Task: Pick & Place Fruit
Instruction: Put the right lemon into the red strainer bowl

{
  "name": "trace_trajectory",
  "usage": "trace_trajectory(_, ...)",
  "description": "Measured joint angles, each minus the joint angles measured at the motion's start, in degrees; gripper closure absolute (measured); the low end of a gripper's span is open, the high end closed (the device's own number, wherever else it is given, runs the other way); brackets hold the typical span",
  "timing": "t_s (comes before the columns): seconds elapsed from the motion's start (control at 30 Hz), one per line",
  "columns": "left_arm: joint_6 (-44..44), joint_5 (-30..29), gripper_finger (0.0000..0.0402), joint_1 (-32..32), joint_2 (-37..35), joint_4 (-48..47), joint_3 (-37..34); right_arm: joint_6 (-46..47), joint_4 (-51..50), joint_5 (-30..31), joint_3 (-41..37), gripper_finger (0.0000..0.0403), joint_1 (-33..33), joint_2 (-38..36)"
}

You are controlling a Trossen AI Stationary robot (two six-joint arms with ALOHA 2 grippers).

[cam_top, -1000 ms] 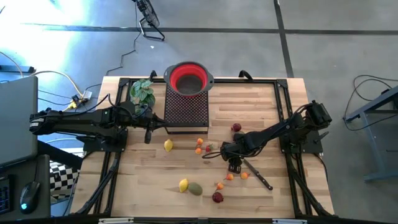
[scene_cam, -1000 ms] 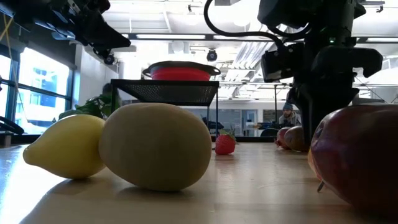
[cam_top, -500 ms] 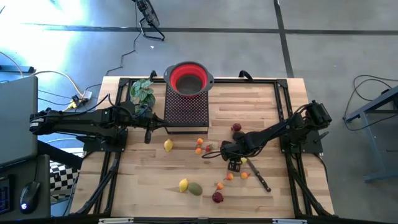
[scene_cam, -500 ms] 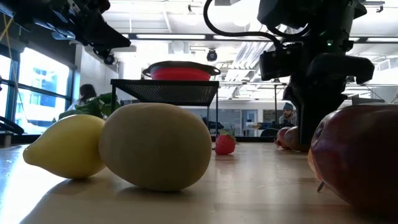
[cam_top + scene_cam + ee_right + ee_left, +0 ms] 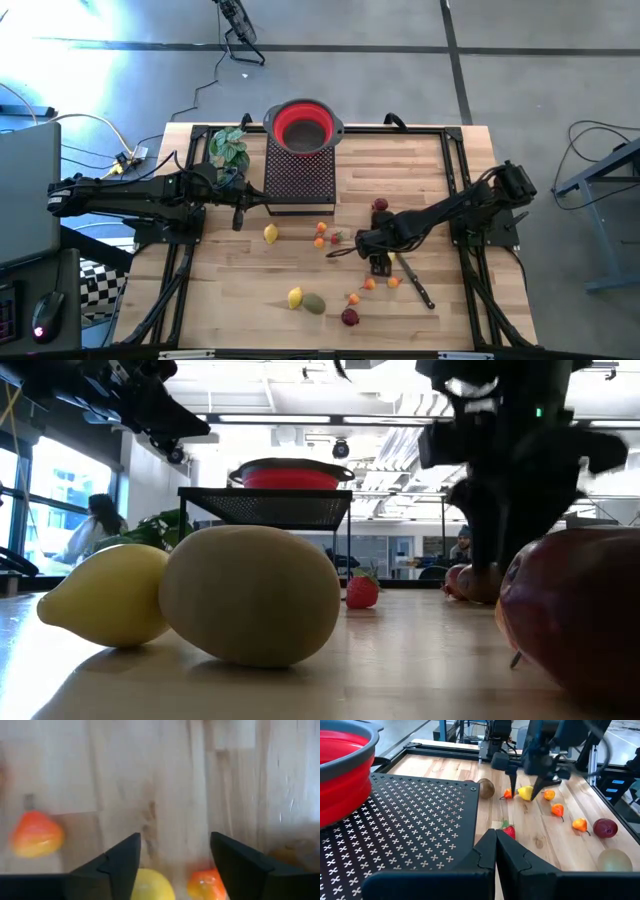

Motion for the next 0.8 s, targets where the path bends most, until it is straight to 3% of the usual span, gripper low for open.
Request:
trace_trajectory(0.2,-0.2,0.0,0.0402,0.0,0.0,0.0,0.0,3.8,-10.3,-1.3,5.7,0.0137,-0.1,-3.1)
trace_trajectory(0.37,-0.2,0.0,0.0402,0.0,0.0,0.0,0.0,20.6,-16.1,-6.5,6.2,0.0144,-0.4,-4.1)
trace_trajectory(0.53,-0.1,-0.2,0.0402,0.0,0.0,0.0,0.0,40.2,-16.4,-6.8,6.1,0.0150,-0.4,-3.2)
trace_trajectory(0.8,-0.2,-0.3,0.0402,0.0,0.0,-0.1,0.0,56.9,-12.1,-6.3,6.1,0.0150,-0.1,-2.7)
